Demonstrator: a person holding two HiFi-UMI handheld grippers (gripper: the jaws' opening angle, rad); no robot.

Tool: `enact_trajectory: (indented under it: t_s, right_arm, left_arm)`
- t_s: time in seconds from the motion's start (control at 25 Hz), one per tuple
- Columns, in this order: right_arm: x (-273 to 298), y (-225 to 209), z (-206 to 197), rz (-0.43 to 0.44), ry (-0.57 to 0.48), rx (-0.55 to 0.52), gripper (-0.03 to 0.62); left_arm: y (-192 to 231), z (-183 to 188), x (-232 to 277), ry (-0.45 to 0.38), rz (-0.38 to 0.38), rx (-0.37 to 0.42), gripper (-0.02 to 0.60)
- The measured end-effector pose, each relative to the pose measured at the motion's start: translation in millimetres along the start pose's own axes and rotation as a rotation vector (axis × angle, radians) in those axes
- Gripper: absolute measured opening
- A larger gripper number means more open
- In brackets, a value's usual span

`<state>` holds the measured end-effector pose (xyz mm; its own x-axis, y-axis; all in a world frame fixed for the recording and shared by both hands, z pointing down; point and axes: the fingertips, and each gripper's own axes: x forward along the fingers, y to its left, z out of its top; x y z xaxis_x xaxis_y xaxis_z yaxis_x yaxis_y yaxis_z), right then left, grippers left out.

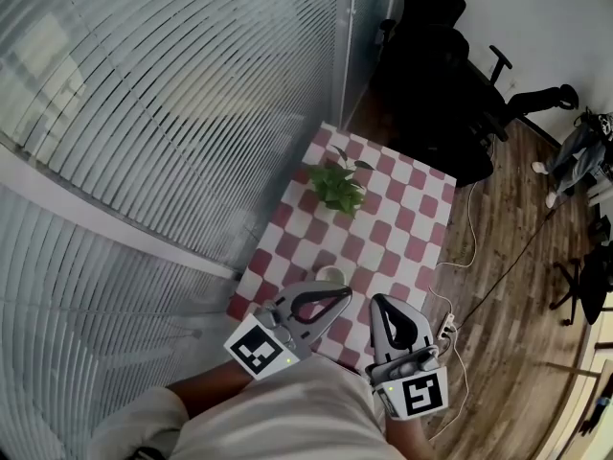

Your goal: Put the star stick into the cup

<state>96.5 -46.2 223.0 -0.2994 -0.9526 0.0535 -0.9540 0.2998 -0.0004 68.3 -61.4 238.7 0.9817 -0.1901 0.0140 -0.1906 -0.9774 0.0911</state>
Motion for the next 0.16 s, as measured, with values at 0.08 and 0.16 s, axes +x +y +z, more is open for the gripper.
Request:
enact_trajectory:
  t_s: [0.08,0.16]
  right_arm:
    - [0.5,1.0,1.4,0.0,-0.008,-0.004,0.031]
    - [0.8,2.3,1.3,0.001,-0.005,-0.006,0.031]
  left_arm:
    - [0.0,1.0,-0.6,0.0,0.0,0.0,0.032]
    - [-0.4,2.1,-1.2,-0.001,-0.002,0.011,0.032]
